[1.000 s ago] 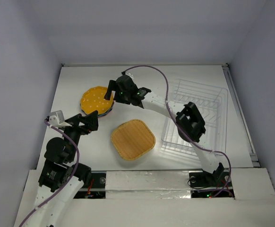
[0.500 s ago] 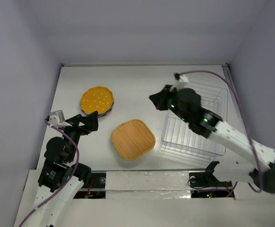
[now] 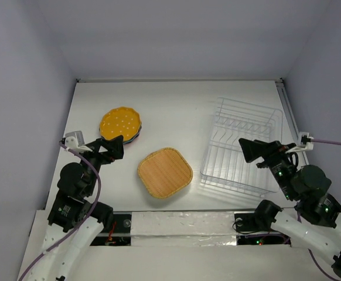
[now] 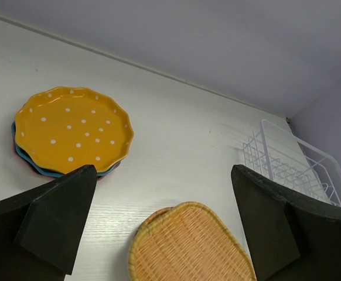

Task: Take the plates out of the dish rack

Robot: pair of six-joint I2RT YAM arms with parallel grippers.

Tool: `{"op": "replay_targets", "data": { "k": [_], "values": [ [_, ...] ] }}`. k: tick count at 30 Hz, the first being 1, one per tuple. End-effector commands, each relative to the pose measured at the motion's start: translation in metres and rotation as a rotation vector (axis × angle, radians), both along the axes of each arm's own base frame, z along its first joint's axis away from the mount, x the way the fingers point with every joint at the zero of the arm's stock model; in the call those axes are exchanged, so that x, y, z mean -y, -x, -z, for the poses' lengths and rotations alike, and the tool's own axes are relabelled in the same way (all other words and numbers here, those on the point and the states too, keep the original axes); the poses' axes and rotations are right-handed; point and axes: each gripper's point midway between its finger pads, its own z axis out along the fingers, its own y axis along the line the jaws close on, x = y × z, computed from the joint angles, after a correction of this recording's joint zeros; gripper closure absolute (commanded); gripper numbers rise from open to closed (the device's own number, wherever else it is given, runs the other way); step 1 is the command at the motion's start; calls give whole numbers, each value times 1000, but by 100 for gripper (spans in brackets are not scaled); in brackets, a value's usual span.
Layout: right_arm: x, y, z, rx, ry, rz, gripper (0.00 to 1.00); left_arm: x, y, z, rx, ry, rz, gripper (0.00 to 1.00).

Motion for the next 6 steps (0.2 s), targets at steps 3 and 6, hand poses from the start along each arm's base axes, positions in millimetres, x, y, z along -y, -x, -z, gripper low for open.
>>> {"op": "replay_targets", "data": {
  "k": [3, 6],
  "values": [
    [18, 0, 17, -43, 34, 72, 0, 2, -2, -17, 48, 3, 10, 1],
    [24, 3, 4, -21, 20, 83, 0, 4, -5, -13, 35, -1, 10, 1]
  ]
}}
